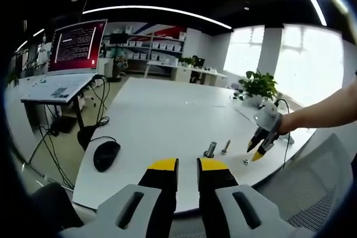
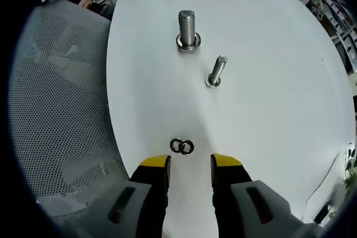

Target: Place the washer onto the threaded stud by aligning its center hole with the stud, sliding it down to the base, and recovering from edge contact or off-axis alignment until the washer reaches the visible bottom stop.

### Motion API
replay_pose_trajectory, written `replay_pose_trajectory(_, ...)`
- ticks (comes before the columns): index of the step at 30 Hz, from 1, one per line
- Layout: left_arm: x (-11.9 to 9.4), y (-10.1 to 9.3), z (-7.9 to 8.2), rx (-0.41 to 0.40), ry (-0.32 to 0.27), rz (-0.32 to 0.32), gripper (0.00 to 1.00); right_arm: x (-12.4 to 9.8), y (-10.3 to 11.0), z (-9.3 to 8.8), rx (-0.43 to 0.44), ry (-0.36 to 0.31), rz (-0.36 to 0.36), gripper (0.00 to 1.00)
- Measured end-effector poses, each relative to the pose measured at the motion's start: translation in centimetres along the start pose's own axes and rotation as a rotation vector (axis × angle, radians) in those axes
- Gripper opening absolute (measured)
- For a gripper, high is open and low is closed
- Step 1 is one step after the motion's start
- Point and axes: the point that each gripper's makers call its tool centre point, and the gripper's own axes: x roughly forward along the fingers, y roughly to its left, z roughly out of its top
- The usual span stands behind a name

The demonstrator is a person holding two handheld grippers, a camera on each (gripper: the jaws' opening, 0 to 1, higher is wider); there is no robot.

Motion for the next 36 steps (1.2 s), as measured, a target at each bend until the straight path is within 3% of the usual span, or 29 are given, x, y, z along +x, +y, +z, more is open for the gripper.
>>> replay_pose_trajectory(8,0.0,-0.1,0.0,0.000,-0.002,-0.002,0.11,0.0,0.9,-1.3,-0.075,0.054,0.018,0.30)
replay_pose_trajectory(15,0.0,-0.1,0.0,0.001,0.002,-0.007,0.11,0.4,1.8,-1.5,-0.051,0.055,0.048,0.29)
replay_pose_trajectory(20,0.0,-0.2,-0.1,0.003,0.005,-0.010,0.11,0.6,2.2,-1.1,-0.059,0.044,0.051,0.27)
replay_pose_trajectory(25,0.0,-0.2,-0.1,0.005,0.007,-0.012,0.11,0.8,3.2,-0.3,-0.043,0.024,0.098,0.25)
replay_pose_trajectory(36,0.0,-0.2,-0.2,0.008,0.012,-0.014,0.11,1.6,3.1,0.4,-0.054,0.030,0.096,0.26)
